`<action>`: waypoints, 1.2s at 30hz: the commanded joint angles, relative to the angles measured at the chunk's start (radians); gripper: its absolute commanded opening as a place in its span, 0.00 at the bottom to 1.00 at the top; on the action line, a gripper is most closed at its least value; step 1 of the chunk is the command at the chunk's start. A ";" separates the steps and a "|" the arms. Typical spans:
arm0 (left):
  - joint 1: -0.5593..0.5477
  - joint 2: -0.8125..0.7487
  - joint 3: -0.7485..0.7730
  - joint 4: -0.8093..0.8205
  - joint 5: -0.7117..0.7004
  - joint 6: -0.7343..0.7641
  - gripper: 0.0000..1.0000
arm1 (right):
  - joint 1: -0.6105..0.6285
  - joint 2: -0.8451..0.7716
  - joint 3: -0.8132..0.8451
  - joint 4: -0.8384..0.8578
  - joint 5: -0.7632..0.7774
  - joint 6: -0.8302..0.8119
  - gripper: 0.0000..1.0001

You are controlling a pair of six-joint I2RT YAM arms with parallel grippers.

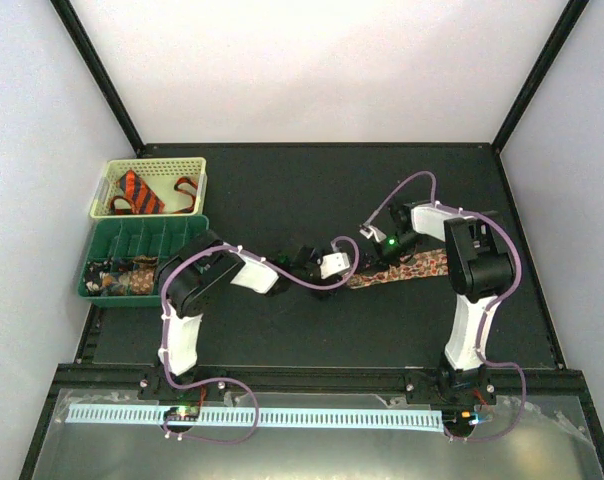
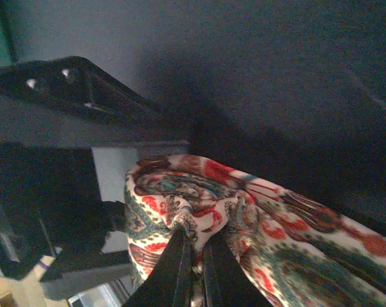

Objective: Roll the ties
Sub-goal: Roll the tie at the center of the board.

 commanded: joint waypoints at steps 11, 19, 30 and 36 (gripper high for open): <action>-0.020 0.057 -0.031 0.187 0.060 -0.143 0.82 | -0.007 -0.022 -0.088 0.090 0.263 -0.002 0.01; -0.047 0.082 0.015 0.128 -0.106 -0.119 0.61 | -0.001 -0.012 -0.102 0.156 0.208 0.011 0.01; -0.010 -0.073 -0.135 -0.033 -0.158 0.014 0.44 | 0.012 0.008 0.007 0.089 0.106 -0.015 0.30; -0.012 -0.056 -0.103 -0.091 -0.165 0.024 0.44 | -0.019 -0.058 0.014 -0.022 -0.004 -0.048 0.52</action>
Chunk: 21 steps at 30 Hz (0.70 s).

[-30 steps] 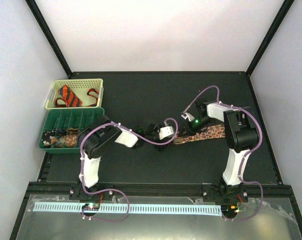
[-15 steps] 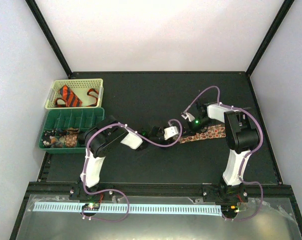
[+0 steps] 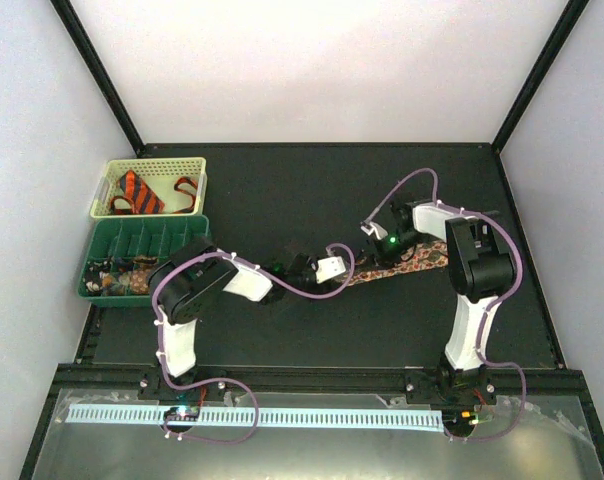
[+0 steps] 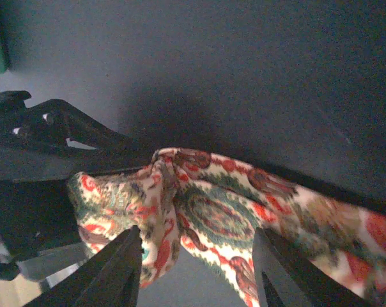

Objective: Roll the ties
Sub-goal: Roll the tie at the center of the board.

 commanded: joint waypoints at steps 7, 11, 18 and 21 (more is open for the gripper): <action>0.002 0.037 0.037 -0.180 -0.024 0.036 0.44 | 0.029 -0.035 0.021 -0.077 -0.102 0.004 0.52; 0.002 0.040 0.042 -0.187 -0.024 0.035 0.44 | 0.039 0.005 0.047 -0.067 -0.076 0.007 0.39; 0.002 0.041 0.046 -0.196 -0.021 0.028 0.46 | 0.037 0.028 0.060 -0.071 0.002 -0.011 0.02; 0.004 0.034 0.057 -0.194 0.005 0.024 0.51 | 0.036 0.029 0.050 -0.065 0.041 -0.020 0.01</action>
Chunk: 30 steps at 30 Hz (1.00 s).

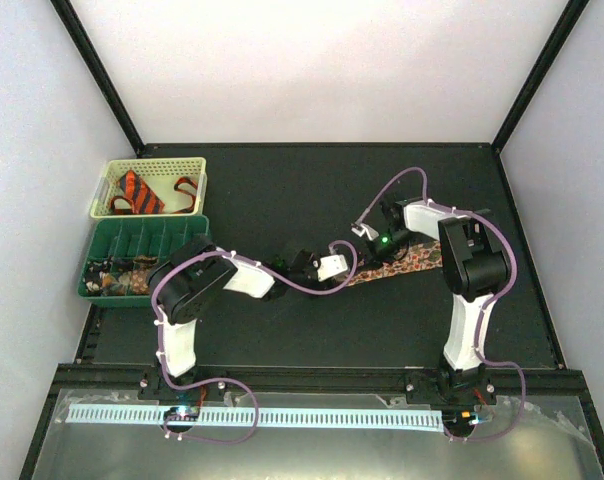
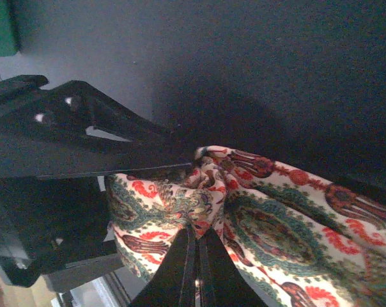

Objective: Roll the ties
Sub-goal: Roll the tie at the center of the board.

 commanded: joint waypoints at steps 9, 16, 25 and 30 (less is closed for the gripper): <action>0.043 -0.012 -0.035 0.110 0.145 -0.090 0.81 | -0.018 0.038 -0.025 0.050 0.209 -0.028 0.01; 0.032 0.079 0.006 0.247 0.184 -0.211 0.81 | -0.018 0.047 -0.054 0.072 0.221 -0.018 0.01; -0.006 0.185 0.093 0.255 0.120 -0.186 0.73 | -0.017 0.057 -0.064 0.092 0.192 -0.004 0.01; -0.004 0.175 0.093 0.156 0.061 -0.110 0.49 | -0.017 0.053 -0.060 0.088 0.176 -0.001 0.01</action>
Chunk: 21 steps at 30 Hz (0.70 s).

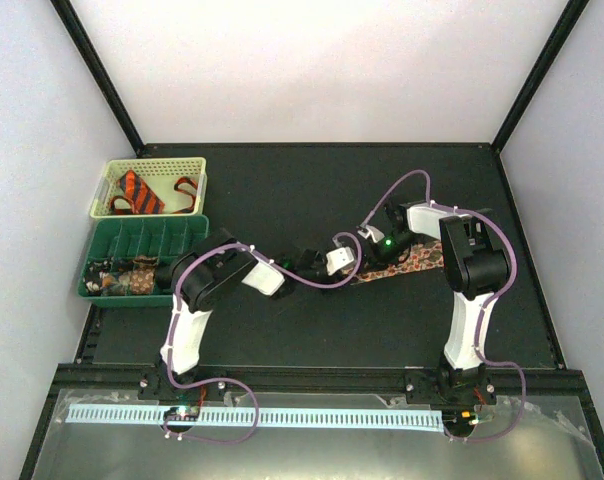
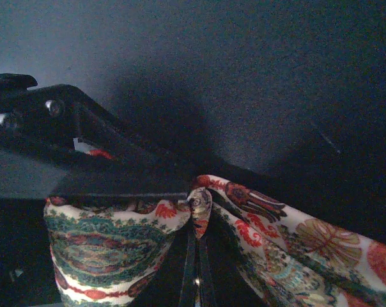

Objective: Roll the ties
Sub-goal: Roll the tie at the center of the board.

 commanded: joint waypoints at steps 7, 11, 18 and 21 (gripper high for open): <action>-0.003 -0.069 -0.072 -0.232 -0.119 0.140 0.43 | -0.060 -0.016 0.007 -0.068 -0.026 -0.031 0.26; -0.005 -0.071 -0.083 -0.284 -0.140 0.150 0.44 | -0.063 -0.078 0.000 -0.082 -0.163 -0.027 0.42; -0.005 -0.069 -0.082 -0.300 -0.128 0.156 0.44 | -0.021 -0.059 -0.010 -0.025 -0.270 0.034 0.46; -0.006 -0.066 -0.075 -0.306 -0.124 0.157 0.44 | -0.002 -0.035 0.010 -0.007 -0.260 0.044 0.45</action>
